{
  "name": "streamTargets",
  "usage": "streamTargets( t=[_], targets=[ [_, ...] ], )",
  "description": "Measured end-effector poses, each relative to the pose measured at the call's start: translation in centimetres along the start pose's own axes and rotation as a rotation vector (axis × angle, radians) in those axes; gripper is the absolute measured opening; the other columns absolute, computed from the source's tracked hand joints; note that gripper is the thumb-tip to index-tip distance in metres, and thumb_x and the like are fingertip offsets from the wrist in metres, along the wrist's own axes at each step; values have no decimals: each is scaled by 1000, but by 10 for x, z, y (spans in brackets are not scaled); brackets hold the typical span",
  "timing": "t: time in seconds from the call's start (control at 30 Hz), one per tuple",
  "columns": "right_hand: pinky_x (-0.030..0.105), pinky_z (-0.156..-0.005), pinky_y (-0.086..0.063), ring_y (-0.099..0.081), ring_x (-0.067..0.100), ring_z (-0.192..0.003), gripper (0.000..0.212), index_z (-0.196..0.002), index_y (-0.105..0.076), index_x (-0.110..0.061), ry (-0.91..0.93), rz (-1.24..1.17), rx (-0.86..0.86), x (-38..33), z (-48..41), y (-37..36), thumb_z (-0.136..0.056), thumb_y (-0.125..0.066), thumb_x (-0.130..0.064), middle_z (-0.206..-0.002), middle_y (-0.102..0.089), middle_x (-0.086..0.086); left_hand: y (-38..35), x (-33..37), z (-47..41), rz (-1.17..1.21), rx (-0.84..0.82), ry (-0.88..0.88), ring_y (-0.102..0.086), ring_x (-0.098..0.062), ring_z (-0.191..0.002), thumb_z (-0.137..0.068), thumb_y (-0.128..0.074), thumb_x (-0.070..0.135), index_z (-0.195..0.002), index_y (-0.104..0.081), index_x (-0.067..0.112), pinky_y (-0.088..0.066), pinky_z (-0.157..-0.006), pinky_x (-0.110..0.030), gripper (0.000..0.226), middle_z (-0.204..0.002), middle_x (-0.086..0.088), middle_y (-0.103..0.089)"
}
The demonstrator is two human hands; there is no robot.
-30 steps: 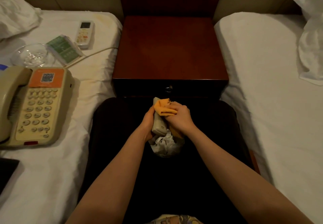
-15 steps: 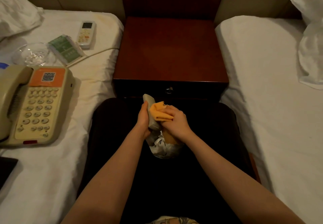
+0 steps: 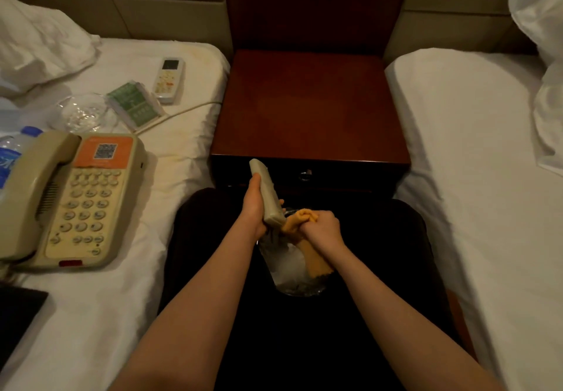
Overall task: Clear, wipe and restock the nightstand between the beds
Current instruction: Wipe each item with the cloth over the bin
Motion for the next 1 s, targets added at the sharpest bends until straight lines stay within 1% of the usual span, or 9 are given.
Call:
streamTargets(
  t=[0.1, 0.2, 0.27, 0.47, 0.6, 0.67, 0.73, 0.83, 1.0],
  targets=[
    [30, -54, -25, -34, 16, -53, 41, -52, -27, -13, -181, -285, 55, 2, -12, 9, -78, -53, 3, -54, -32, 3, 2, 27, 3, 44, -26, -44, -55, -21, -76, -98, -35, 49, -146, -28, 15, -46, -60, -34, 60, -124, -16, -49],
    [33, -66, -30, -41, 19, -64, 29, -60, -38, -13, -256, -512, 46, -13, -21, 12, -79, -51, 4, -65, -38, 6, 3, 58, 2, 31, -36, -97, -54, -19, -73, -97, -41, 46, -142, -31, 15, -46, -61, -34, 56, -95, -8, -54],
    [34, -68, -34, -45, 19, -68, 19, -76, -51, -14, -270, -613, 30, -30, -26, 13, -79, -49, 5, -74, -46, 3, 1, 79, 2, 7, -47, -127, -54, -18, -69, -95, -45, 46, -140, -34, 18, -45, -60, -34, 54, -87, -6, -56],
    [43, -78, -45, -51, 26, -90, 22, -101, -52, -10, -189, -721, -15, -102, -52, 11, -84, -49, 2, -85, -51, 3, 6, 145, 2, -176, 60, -189, -51, -20, -64, -93, -50, 44, -112, -48, 14, -44, -59, -33, 35, -77, -7, -51],
    [34, -71, -39, -51, 21, -78, 29, -110, -53, -7, -172, -705, -77, -150, -66, 3, -83, -50, 1, -86, -51, 4, 22, 191, -8, -307, 113, -200, -48, -21, -60, -86, -59, 26, -101, -51, 8, -41, -58, -30, 25, -72, -9, -46],
    [33, -71, -40, -51, 20, -78, 33, -116, -55, -5, -150, -700, -95, -171, -75, -1, -83, -51, 0, -81, -50, 3, 30, 224, -9, -394, 156, -260, -51, -17, -54, -83, -60, 18, -107, -52, 6, -40, -50, -24, 28, -70, -10, -45],
    [33, -73, -41, -52, 24, -88, 42, -125, -52, -3, -132, -707, -108, -194, -85, -8, -83, -51, -1, -82, -49, 3, 38, 263, -8, -468, 218, -357, -55, -18, -63, -84, -62, 17, -117, -49, 4, -42, -54, -24, 38, -75, -10, -47],
    [34, -74, -42, -52, 27, -94, 48, -131, -47, -3, -105, -724, -115, -230, -100, -19, -83, -51, -3, -86, -50, 5, 55, 314, -11, -561, 315, -456, -54, -27, -90, -79, -69, 19, -126, -46, 3, -47, -74, -35, 55, -105, -15, -56],
    [39, -84, -46, -53, 33, -110, 53, -132, -43, -3, -82, -711, -130, -277, -128, -41, -81, -53, -2, -118, -54, 16, 88, 386, -15, -827, 539, -635, -58, -28, -104, -75, -73, 23, -124, -54, 9, -47, -80, -31, 55, -121, -12, -60]
  ],
)
Point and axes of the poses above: each hand's wrist, its own z-axis away from the middle knuckle, its own y-axis out of the back of the hand, x = y × z, the point moved 9 cm from there along -z, towards the middle knuckle
